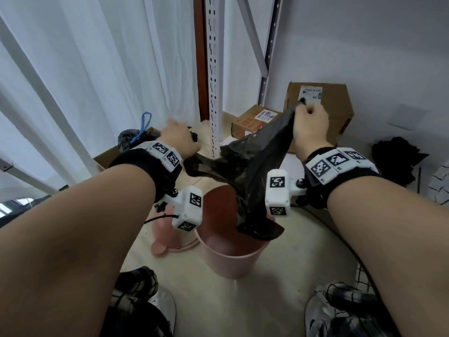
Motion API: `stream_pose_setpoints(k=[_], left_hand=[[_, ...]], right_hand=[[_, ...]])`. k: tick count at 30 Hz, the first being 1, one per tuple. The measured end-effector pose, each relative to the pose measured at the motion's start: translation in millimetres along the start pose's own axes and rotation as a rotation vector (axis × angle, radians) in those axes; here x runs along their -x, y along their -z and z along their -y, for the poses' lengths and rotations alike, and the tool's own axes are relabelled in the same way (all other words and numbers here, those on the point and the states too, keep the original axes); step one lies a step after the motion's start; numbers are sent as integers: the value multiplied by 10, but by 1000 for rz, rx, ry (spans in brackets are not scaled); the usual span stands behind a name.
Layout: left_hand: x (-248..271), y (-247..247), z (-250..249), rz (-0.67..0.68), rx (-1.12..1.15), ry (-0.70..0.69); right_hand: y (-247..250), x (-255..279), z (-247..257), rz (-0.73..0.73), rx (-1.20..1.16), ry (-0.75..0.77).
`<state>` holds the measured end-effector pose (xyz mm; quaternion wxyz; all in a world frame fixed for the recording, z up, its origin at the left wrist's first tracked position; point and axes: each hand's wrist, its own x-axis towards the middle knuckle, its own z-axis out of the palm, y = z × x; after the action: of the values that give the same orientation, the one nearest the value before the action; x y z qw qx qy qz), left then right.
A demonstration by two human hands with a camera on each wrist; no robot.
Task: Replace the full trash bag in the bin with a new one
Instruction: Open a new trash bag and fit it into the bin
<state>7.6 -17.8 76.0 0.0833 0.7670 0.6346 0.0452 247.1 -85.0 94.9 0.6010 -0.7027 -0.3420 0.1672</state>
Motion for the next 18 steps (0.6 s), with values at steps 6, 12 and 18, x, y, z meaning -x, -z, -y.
stream_pose_setpoints(k=[6, 12, 18], left_hand=[[210, 187, -611, 27, 666, -436], [101, 249, -497, -59, 477, -461], [139, 256, -614, -274, 206, -483]], right_hand=[[-365, 269, 183, 391, -38, 228], [-243, 202, 156, 516, 11, 308], [-268, 257, 234, 567, 122, 388]])
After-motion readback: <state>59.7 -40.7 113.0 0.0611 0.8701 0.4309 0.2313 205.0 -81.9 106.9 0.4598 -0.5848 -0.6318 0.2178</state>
